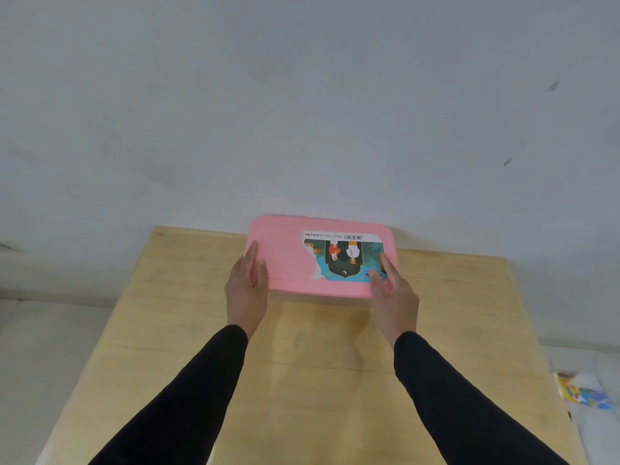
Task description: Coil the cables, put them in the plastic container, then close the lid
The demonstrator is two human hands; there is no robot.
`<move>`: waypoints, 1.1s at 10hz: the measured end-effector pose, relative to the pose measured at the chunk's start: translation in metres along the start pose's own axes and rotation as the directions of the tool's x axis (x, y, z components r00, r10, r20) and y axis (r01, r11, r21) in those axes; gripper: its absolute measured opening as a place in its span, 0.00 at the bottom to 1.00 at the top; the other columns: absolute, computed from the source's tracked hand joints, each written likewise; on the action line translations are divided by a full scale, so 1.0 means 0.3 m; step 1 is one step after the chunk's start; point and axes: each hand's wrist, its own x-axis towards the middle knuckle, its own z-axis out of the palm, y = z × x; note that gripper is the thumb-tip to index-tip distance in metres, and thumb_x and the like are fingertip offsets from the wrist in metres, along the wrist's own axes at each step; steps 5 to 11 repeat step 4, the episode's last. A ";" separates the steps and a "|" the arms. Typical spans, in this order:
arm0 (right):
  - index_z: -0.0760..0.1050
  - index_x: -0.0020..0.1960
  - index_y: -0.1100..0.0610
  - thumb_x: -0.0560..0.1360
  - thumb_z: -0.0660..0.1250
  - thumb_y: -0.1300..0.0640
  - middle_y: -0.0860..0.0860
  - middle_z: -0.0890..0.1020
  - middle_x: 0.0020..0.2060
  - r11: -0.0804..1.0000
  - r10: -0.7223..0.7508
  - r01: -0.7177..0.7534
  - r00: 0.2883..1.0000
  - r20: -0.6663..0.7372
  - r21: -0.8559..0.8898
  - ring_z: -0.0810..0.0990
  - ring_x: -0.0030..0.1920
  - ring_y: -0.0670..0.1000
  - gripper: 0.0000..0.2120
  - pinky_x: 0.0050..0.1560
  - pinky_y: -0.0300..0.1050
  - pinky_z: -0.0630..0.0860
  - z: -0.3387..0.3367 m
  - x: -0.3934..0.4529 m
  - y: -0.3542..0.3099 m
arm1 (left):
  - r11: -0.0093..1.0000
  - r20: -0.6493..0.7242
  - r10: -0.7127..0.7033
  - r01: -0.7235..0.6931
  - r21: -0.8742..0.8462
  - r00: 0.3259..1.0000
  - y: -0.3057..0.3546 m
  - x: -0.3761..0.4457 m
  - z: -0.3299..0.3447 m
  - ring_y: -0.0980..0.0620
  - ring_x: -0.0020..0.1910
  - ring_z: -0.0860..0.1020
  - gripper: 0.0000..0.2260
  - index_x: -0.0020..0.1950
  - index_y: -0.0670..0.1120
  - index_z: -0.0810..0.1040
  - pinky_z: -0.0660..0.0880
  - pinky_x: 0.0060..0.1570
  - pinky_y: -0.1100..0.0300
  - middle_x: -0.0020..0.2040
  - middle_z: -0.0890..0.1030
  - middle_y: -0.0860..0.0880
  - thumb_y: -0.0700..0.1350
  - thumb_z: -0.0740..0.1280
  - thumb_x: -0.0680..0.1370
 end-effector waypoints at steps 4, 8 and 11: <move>0.62 0.69 0.44 0.77 0.57 0.48 0.55 0.77 0.53 0.999 -0.035 0.036 0.999 0.016 -0.036 0.74 0.55 0.56 0.20 0.54 0.47 0.71 -0.005 -0.030 -0.029 | 0.996 0.130 0.023 -0.012 -0.084 0.991 -0.008 0.024 -0.065 0.54 0.72 0.61 0.23 0.74 0.50 0.57 0.58 0.70 0.56 0.74 0.62 0.51 0.52 0.55 0.80; 0.62 0.69 0.44 0.77 0.57 0.48 0.55 0.77 0.53 0.999 -0.035 0.036 0.999 0.016 -0.036 0.74 0.55 0.56 0.20 0.54 0.47 0.71 -0.005 -0.030 -0.029 | 0.996 0.130 0.023 -0.012 -0.084 0.991 -0.008 0.024 -0.065 0.54 0.72 0.61 0.23 0.74 0.50 0.57 0.58 0.70 0.56 0.74 0.62 0.51 0.52 0.55 0.80; 0.62 0.69 0.44 0.77 0.57 0.48 0.55 0.77 0.53 0.999 -0.035 0.036 0.999 0.016 -0.036 0.74 0.55 0.56 0.20 0.54 0.47 0.71 -0.005 -0.030 -0.029 | 0.996 0.130 0.023 -0.012 -0.084 0.991 -0.008 0.024 -0.065 0.54 0.72 0.61 0.23 0.74 0.50 0.57 0.58 0.70 0.56 0.74 0.62 0.51 0.52 0.55 0.80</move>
